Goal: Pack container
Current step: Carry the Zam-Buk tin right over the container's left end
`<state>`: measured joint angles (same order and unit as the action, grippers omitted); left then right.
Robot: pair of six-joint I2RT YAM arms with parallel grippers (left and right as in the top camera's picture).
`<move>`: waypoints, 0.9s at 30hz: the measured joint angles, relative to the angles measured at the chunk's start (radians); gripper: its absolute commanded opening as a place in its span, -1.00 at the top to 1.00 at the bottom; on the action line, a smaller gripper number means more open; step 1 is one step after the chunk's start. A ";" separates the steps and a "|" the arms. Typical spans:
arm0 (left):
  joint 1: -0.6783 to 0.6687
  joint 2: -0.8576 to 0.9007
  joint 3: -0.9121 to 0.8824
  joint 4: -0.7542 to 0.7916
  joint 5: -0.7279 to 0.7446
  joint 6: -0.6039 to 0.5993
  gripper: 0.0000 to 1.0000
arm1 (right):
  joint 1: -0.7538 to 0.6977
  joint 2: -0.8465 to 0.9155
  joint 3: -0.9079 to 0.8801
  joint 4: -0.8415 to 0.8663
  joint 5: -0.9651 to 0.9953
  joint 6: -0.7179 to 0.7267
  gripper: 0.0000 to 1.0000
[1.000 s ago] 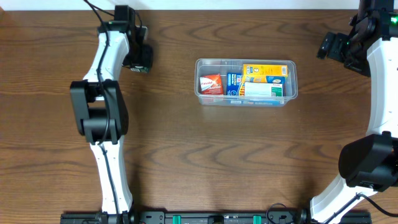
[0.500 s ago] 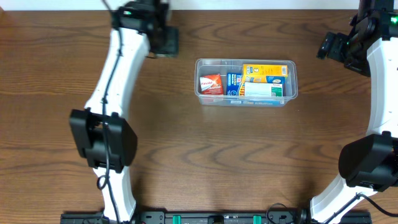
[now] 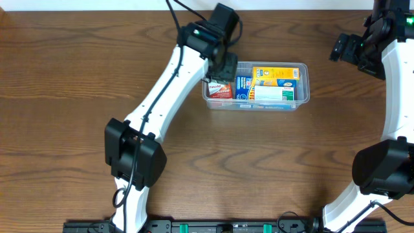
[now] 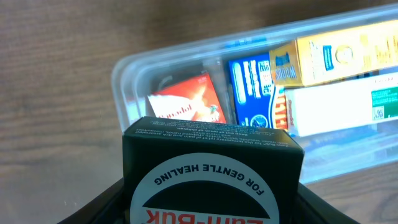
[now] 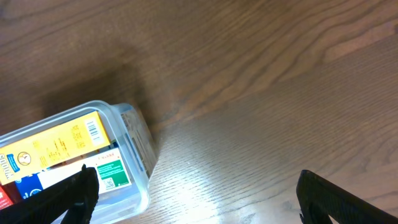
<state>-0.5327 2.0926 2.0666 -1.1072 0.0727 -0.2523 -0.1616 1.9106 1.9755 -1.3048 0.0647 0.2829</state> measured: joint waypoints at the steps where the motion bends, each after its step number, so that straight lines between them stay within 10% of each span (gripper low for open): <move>1: -0.007 0.000 0.000 -0.002 -0.006 -0.010 -0.26 | 0.000 0.000 0.000 0.000 0.000 0.000 -0.98; 27: -0.059 0.000 -0.252 0.222 -0.137 -0.243 -0.27 | 0.000 -0.001 0.000 0.000 0.000 0.000 -0.98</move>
<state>-0.5919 2.0926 1.8149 -0.8856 -0.0647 -0.4950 -0.1616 1.9099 1.9755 -1.3048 0.0647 0.2829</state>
